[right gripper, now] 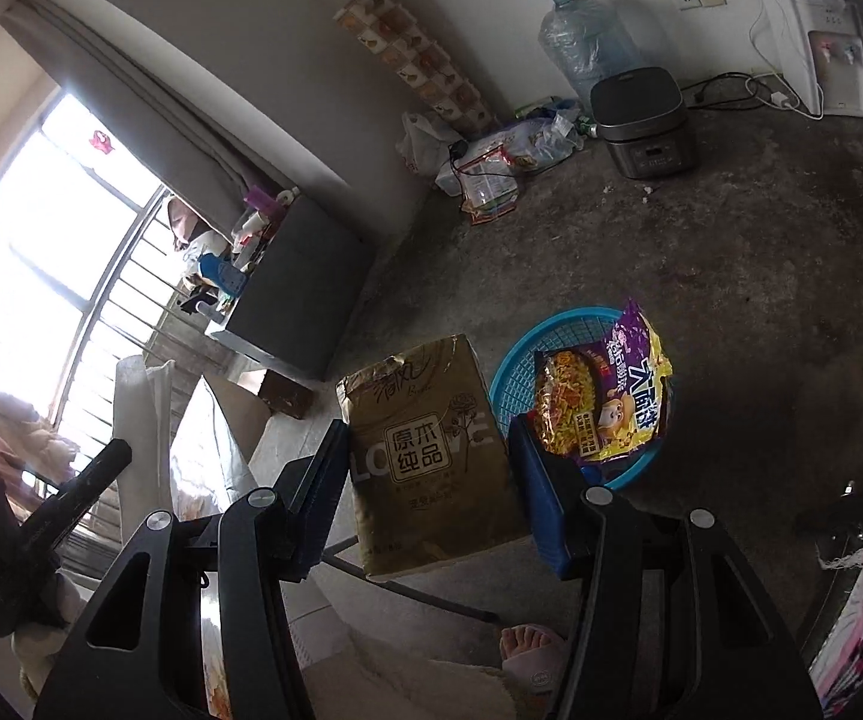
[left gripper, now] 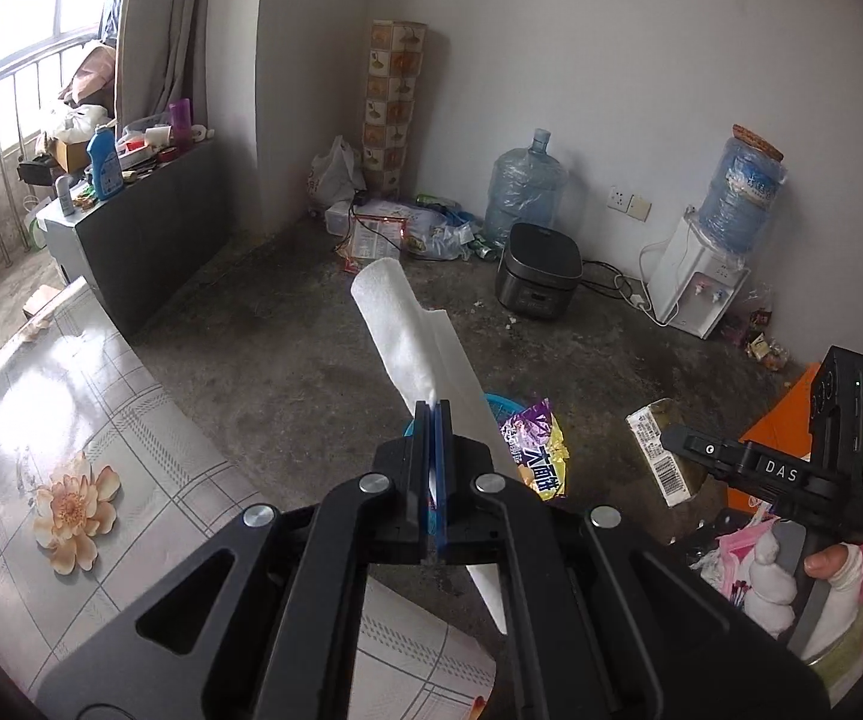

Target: Collect trash

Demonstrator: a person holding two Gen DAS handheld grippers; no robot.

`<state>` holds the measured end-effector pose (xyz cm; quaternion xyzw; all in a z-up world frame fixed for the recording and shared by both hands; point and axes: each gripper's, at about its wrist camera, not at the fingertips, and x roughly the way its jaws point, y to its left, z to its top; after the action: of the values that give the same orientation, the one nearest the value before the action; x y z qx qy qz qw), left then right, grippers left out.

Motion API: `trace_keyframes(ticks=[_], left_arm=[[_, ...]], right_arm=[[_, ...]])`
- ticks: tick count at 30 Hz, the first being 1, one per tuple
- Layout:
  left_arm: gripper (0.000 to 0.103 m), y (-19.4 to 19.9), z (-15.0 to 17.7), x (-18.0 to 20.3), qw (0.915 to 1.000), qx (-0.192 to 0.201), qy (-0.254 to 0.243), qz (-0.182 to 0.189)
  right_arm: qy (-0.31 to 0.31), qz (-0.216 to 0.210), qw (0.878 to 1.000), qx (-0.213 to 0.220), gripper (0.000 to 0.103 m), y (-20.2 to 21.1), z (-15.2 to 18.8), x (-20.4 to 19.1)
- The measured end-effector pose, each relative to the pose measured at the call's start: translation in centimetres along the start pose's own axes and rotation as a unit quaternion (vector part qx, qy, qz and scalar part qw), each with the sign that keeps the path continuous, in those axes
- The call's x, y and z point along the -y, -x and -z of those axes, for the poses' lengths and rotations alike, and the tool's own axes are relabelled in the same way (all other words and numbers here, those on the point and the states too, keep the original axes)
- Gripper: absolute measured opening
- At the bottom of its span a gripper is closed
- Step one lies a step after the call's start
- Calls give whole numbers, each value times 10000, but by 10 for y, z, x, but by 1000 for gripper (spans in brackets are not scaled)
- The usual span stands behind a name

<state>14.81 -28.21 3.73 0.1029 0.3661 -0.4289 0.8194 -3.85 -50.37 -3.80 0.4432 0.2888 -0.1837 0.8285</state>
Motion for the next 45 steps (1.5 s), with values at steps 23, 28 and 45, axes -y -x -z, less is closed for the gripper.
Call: trace_keyframes(ticks=[23, 28, 45], left_arm=[[48, -228, -7, 20, 9887, -1428, -150, 429], [51, -173, -15, 7, 9934, -1069, -190, 380], [92, 79, 14, -44, 9969, 325, 623, -364]], right_arm=[[-1344, 1041, 9823, -788, 67, -172, -29, 118], [-1057, 1037, 9878, -481, 67, -142, -19, 95], [1699, -247, 9842, 426, 68, -27, 17, -102]])
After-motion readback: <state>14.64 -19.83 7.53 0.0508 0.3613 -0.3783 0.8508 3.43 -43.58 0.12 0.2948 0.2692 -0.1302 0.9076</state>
